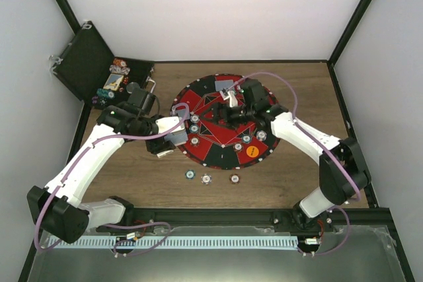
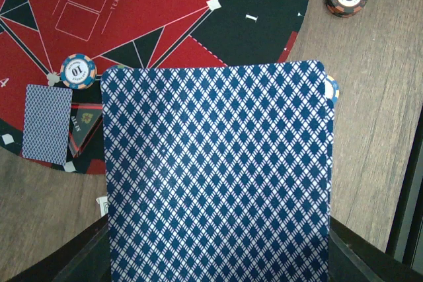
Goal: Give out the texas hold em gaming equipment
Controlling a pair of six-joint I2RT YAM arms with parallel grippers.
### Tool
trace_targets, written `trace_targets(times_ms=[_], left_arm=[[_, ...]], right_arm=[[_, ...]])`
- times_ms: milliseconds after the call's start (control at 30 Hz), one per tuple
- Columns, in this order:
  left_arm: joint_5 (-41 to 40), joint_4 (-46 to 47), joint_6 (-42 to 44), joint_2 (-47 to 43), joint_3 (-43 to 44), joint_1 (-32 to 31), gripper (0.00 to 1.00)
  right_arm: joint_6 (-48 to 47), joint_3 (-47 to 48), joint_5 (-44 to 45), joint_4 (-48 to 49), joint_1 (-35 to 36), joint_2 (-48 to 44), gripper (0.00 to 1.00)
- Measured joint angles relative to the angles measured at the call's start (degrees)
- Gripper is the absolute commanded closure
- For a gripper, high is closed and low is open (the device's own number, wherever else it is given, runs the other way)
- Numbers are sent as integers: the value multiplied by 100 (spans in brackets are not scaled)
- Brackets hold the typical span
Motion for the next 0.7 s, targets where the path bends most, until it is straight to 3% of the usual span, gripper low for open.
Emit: trace_targets(times_ms=[333,700], left_arm=[[-2,2,4,-4,0,0,96],[-2,50,17,-39,-72,0,96]], right_arm=[[516,-105,-422,896,647,225,0],[787,-39,-479,1207,1244,828,0]])
